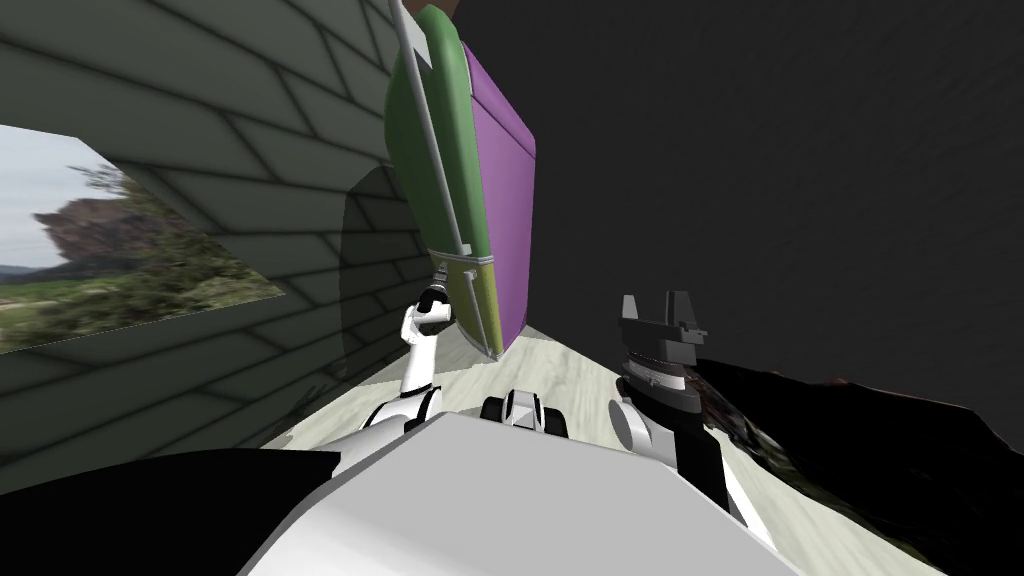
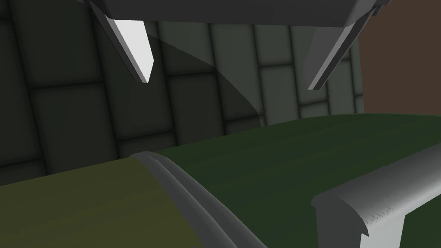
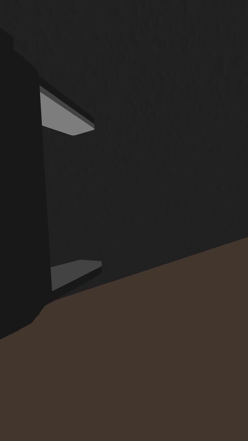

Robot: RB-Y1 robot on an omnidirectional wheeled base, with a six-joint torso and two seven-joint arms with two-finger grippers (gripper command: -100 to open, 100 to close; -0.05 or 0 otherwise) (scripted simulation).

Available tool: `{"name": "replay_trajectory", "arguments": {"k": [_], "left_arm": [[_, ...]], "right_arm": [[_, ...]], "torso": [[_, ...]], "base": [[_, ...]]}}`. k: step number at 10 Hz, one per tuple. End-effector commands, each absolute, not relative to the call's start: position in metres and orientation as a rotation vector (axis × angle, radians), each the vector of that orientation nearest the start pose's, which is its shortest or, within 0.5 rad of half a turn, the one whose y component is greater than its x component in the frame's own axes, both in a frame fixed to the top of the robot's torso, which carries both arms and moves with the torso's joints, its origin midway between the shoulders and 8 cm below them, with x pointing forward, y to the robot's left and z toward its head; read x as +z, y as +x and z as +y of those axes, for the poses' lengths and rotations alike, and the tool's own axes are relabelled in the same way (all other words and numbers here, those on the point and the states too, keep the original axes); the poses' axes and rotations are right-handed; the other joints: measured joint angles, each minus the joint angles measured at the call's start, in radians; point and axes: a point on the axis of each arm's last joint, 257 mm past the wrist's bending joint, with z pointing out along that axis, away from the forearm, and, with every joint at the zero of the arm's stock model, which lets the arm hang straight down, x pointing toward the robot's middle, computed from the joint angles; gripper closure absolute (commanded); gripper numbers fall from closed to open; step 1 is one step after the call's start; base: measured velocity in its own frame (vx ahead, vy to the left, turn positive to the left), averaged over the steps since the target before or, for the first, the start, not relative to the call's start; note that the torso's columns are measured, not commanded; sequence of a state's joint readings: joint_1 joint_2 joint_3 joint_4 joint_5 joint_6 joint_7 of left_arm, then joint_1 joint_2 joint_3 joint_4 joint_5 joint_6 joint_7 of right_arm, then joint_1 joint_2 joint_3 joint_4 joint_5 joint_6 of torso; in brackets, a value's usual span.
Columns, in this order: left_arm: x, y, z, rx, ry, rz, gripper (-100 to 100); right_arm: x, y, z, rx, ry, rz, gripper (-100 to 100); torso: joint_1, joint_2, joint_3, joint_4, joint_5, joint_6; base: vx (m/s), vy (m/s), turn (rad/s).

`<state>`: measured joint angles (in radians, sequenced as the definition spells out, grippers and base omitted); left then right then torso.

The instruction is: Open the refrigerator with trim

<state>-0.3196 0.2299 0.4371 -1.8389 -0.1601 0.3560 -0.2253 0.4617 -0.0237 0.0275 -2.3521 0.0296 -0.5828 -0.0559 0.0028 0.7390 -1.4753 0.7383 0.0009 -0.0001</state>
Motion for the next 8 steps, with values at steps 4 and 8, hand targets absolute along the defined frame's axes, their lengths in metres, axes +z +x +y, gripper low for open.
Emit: {"name": "replay_trajectory", "arguments": {"k": [4, 8], "left_arm": [[0.054, 0.583, 0.468, -0.587, -0.965, 0.961, -100], [0.072, 0.601, 0.471, -0.587, -0.99, 0.97, -100]], "right_arm": [[0.081, 0.315, -0.253, 1.42, 0.49, 0.505, 0], [0.081, 0.315, -0.253, 1.42, 0.49, 0.505, 0]], "torso": [[-0.004, 0.0, 0.0, 0.0, -0.001, 0.0], [0.0, 0.0, 0.0, 0.0, 0.0, 0.0]], "base": [[0.023, -0.084, -0.001], [0.016, -0.067, 0.005]]}}
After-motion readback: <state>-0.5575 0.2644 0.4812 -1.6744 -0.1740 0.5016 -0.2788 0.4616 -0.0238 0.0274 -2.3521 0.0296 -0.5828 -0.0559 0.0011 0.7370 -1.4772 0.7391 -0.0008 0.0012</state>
